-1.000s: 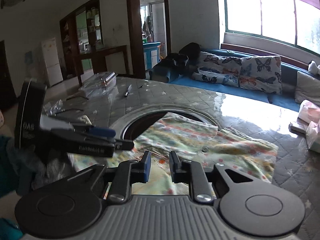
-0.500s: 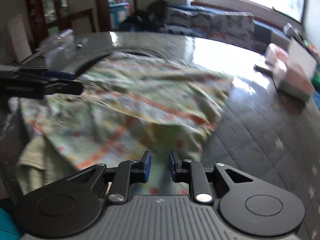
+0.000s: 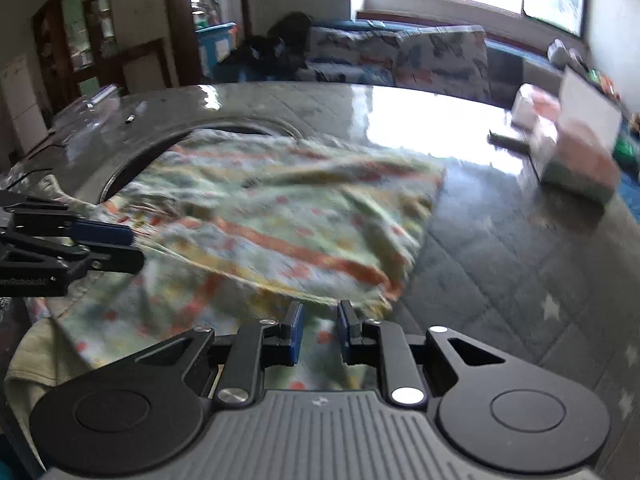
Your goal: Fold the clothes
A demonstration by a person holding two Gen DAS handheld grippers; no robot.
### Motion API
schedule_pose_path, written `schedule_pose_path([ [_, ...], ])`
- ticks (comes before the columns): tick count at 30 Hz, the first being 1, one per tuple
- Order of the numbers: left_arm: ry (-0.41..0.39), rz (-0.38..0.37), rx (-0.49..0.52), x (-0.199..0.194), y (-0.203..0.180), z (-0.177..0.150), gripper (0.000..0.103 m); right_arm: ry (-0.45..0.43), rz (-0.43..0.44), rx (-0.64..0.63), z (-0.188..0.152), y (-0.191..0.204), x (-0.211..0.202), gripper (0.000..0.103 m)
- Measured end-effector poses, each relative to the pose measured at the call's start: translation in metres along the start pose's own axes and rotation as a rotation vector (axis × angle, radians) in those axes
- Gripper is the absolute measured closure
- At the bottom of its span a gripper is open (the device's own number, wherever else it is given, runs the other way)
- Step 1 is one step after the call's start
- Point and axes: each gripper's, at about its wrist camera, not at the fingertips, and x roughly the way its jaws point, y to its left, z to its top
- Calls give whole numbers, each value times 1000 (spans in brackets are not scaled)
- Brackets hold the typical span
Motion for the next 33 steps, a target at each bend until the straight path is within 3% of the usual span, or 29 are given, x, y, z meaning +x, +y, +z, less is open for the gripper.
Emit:
schedule_pose_path([
  [9,-31,22,-32,-19,13,-5,72,-17,30,-60,-1,13,-24,78],
  [15,-11,41,-10,-24,13,-19,72,32,90,-122,-14,37,-22,77],
  [22,-22,58,-26,-30,18,-24,69,37,74,-188,-20,54,-27,76],
  [27,-39,120,-76,-47,37,-28,68,5,127,-248,-10,78,-27,76],
  [33,-61,247,-180,-70,78,-36,65,-20,217,-347,3,119,-14,76],
])
